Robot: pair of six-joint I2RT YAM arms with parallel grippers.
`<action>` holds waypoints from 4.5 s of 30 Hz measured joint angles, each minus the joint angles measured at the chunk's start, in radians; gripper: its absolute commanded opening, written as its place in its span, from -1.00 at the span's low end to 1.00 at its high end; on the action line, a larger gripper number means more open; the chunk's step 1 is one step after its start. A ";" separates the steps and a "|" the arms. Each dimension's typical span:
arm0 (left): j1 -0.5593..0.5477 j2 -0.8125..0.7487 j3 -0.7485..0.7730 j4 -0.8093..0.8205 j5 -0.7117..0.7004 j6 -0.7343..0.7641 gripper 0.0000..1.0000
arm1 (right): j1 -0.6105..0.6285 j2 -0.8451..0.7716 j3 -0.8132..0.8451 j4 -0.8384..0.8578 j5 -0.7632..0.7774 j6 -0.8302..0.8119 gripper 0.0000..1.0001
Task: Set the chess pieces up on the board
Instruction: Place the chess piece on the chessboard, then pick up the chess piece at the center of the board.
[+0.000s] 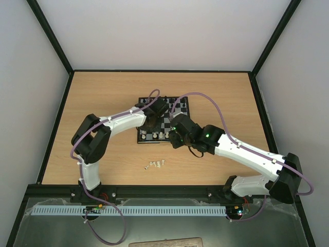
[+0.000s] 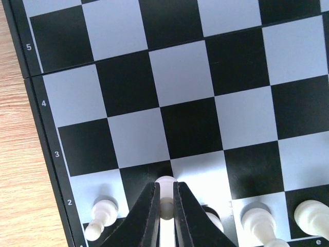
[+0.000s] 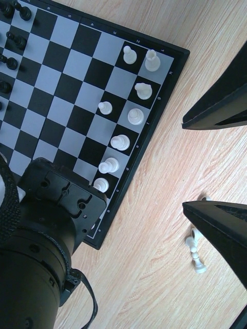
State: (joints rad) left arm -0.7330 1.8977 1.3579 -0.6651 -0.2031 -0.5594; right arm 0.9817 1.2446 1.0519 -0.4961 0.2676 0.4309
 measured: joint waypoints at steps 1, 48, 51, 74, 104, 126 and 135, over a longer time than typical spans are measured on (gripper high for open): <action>0.003 0.001 0.000 0.003 0.001 0.000 -0.95 | 0.000 0.000 0.000 0.000 -0.001 0.000 -0.23; 0.016 -0.503 -0.148 0.033 -0.014 -0.018 0.42 | 0.000 0.078 -0.007 0.008 -0.083 -0.002 -0.22; 0.016 -0.618 -0.229 0.041 -0.006 -0.034 0.67 | 0.003 0.115 -0.017 0.018 -0.132 -0.001 -0.25; 0.016 -1.191 -0.367 -0.022 -0.118 -0.127 0.98 | 0.269 0.610 0.233 0.003 -0.141 0.053 -0.44; 0.016 -1.177 -0.370 -0.055 -0.149 -0.129 0.98 | 0.269 0.656 0.266 -0.047 -0.090 0.068 -0.52; 0.016 -1.161 -0.370 -0.052 -0.149 -0.127 0.98 | 0.254 0.656 0.239 -0.045 -0.095 0.059 -0.86; 0.016 -1.157 -0.370 -0.052 -0.150 -0.124 0.99 | 0.245 0.650 0.238 -0.041 -0.103 0.044 -0.91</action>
State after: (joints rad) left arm -0.7166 0.7403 0.9882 -0.7170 -0.3527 -0.6834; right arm 1.2263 1.8950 1.2903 -0.5373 0.1650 0.4747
